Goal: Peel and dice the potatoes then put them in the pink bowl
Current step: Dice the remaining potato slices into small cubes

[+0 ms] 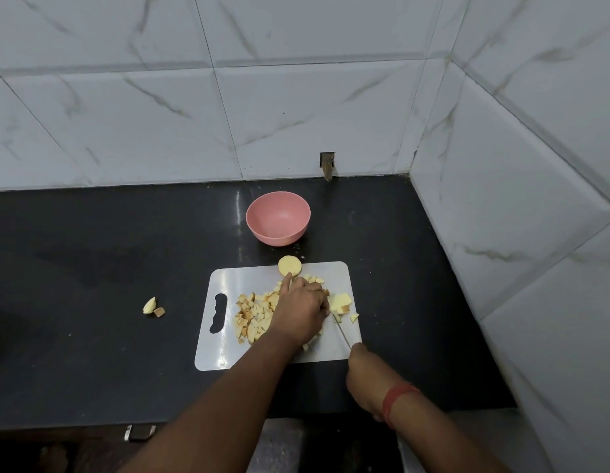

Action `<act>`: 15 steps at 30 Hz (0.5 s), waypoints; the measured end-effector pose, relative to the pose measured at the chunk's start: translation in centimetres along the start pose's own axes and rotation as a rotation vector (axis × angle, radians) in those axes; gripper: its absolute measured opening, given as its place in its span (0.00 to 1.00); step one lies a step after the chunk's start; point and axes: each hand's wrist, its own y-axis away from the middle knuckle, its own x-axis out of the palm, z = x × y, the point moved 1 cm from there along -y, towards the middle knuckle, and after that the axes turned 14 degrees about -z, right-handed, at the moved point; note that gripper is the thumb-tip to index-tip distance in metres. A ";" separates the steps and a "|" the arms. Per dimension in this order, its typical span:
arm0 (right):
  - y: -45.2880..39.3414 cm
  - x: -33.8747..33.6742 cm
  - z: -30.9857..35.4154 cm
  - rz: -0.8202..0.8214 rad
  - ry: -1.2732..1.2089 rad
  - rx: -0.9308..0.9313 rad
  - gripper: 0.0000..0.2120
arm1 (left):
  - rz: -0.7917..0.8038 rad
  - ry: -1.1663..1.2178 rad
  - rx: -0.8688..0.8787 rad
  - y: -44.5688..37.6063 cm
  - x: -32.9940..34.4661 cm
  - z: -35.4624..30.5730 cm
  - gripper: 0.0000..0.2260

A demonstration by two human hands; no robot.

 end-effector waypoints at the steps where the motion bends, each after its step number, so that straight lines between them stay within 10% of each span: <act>1: 0.3 0.1 -0.2 0.010 -0.004 -0.013 0.15 | 0.009 0.004 0.000 0.0 -0.1 0.0 0.08; 15: -0.4 -3.7 -0.8 -0.368 -0.505 0.040 0.07 | -0.050 -0.158 0.497 0.2 2.5 -3.4 0.14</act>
